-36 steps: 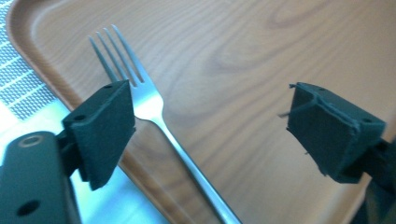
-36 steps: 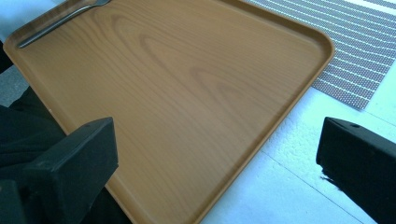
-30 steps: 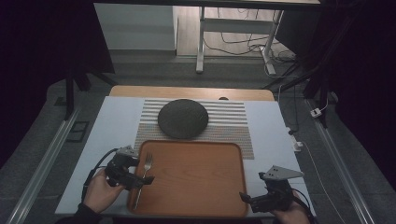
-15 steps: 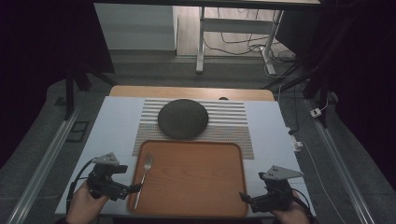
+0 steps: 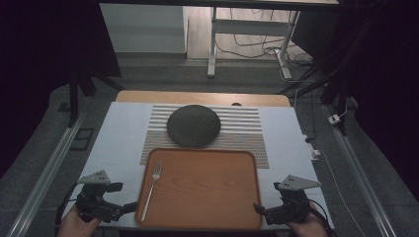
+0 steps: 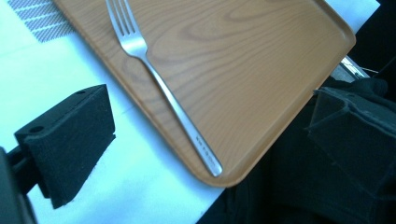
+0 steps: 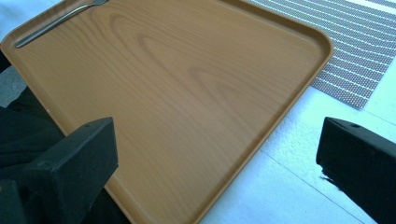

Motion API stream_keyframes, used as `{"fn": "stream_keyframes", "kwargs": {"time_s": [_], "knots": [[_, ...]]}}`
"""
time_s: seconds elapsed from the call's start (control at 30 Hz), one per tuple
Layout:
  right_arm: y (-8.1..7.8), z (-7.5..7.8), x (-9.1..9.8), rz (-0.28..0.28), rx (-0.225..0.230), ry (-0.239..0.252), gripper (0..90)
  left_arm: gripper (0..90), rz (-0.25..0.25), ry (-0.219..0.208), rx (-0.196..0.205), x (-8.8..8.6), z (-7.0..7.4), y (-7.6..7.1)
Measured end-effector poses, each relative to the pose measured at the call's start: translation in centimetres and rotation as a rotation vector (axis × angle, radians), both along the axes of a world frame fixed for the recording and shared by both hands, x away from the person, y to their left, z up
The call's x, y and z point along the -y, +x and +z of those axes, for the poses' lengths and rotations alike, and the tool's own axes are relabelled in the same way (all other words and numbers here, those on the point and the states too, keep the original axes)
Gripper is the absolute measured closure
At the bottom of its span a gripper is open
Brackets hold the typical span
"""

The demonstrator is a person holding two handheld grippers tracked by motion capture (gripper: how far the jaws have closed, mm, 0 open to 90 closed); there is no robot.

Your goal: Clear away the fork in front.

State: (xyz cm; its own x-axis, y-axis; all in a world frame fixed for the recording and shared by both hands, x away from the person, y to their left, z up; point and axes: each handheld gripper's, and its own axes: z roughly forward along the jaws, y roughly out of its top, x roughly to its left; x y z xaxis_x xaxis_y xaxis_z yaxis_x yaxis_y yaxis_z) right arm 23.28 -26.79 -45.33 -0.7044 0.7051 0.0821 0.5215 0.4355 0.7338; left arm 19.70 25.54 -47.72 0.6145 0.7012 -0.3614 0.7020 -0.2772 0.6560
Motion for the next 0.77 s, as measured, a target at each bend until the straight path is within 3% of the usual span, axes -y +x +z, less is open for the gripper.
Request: {"fn": "stream_keyframes", "kwargs": {"time_s": [0.47,0.77], "knots": [[0.0,0.0,0.0,-0.002,-0.001,0.000,0.0,0.0,0.037,0.018,-0.008,-1.1,-0.2,-1.3],[0.1,0.0,-0.1,0.001,-0.004,-0.007,0.0,0.0,0.059,0.043,-0.040,-1.4,-0.3,-1.5]]}}
